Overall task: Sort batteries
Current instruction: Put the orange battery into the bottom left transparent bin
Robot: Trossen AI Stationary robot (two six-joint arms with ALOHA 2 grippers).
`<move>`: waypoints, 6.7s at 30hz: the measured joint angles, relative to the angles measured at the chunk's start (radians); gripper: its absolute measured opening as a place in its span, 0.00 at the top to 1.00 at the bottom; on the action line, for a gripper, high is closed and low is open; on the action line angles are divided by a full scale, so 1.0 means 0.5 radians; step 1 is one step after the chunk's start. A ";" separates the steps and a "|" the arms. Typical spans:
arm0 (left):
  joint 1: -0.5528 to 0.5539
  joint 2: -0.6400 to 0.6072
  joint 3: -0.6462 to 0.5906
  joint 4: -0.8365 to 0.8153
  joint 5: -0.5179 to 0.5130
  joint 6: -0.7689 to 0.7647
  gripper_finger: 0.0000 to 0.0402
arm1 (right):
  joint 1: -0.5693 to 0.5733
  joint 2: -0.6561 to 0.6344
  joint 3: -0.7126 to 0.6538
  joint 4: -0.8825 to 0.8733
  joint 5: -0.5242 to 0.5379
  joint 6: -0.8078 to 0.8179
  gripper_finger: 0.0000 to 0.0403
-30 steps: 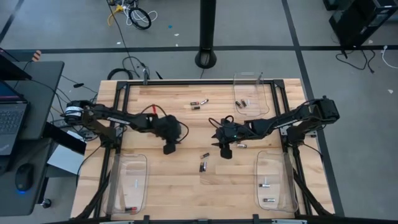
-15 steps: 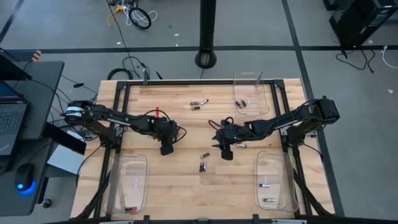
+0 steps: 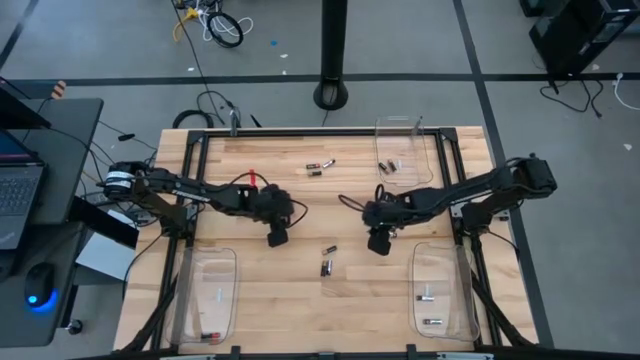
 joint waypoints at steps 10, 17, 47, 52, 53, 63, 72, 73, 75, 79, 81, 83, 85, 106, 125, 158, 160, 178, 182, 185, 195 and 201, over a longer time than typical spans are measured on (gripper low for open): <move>-0.004 0.000 -0.001 0.094 -0.009 0.055 0.64 | -0.065 0.199 0.000 -0.039 0.129 0.026 0.58; -0.008 0.000 -0.002 0.096 -0.010 0.054 0.64 | -0.101 0.198 0.000 -0.106 0.164 0.032 0.59; -0.010 0.000 -0.003 0.225 -0.014 0.063 0.64 | -0.150 0.195 -0.103 0.013 0.007 -0.048 0.87; -0.013 0.000 -0.003 0.318 -0.014 0.104 0.64 | -0.150 0.194 -0.103 0.017 -0.040 -0.075 0.87; -0.012 0.000 -0.003 0.338 -0.013 0.111 0.64 | -0.150 0.194 -0.103 0.021 -0.048 -0.091 0.86; -0.013 0.000 -0.003 0.634 0.040 0.253 0.64 | -0.150 0.192 0.058 0.068 -0.108 -0.266 0.88; 0.000 0.000 -0.123 1.196 0.245 0.372 0.64 | -0.104 0.156 0.335 0.143 -0.079 -0.514 0.98; 0.004 0.000 -0.148 1.247 0.282 0.366 0.64 | -0.092 0.145 0.342 0.110 -0.079 -0.516 0.98; 0.006 0.000 -0.183 1.294 0.317 0.348 0.64 | -0.060 0.138 0.343 -0.028 -0.092 -0.489 0.95; 0.005 0.000 -0.204 1.291 0.326 0.356 0.64 | 0.033 0.184 0.308 -0.275 -0.199 -0.426 0.81; 0.005 0.000 -0.205 1.296 0.330 0.358 0.64 | 0.087 0.196 0.276 -0.280 -0.245 -0.429 0.74; 0.005 0.000 -0.205 1.297 0.330 0.359 0.64 | 0.134 0.197 0.244 -0.270 -0.277 -0.445 0.68; 0.005 0.000 -0.205 1.299 0.330 0.359 0.64 | 0.168 0.197 0.223 -0.266 -0.283 -0.448 0.63; 0.005 0.000 -0.205 1.296 0.317 0.362 0.64 | 0.184 0.521 0.153 -0.166 -0.175 -0.660 0.72; 0.004 0.000 -0.206 1.964 0.416 0.523 0.64 | 0.172 -0.098 0.187 0.463 0.220 -0.902 0.86; -0.039 0.114 0.021 2.324 0.750 0.697 0.64 | 0.155 -0.194 0.188 1.374 0.284 -1.250 0.86; -0.046 0.128 0.030 2.316 0.752 0.702 0.64 | 0.155 -0.194 0.187 1.368 0.275 -1.251 0.86; -0.059 0.208 0.069 2.401 0.745 0.737 0.85 | 0.158 -0.195 0.189 1.335 0.282 -1.217 0.83; -0.041 0.152 0.068 2.335 0.734 0.727 0.85 | 0.159 -0.202 0.192 1.301 0.429 -1.146 0.74; -0.011 0.051 0.068 2.218 0.755 0.733 0.85 | 0.168 -0.237 0.192 1.215 0.543 -1.131 0.68; -0.014 -0.480 0.150 1.224 0.813 0.864 0.85 | 0.215 -0.429 0.190 0.645 1.144 -0.942 0.57; -0.125 -0.675 0.409 0.201 0.603 0.871 0.85 | 0.156 -0.416 0.110 0.532 1.121 -0.777 0.58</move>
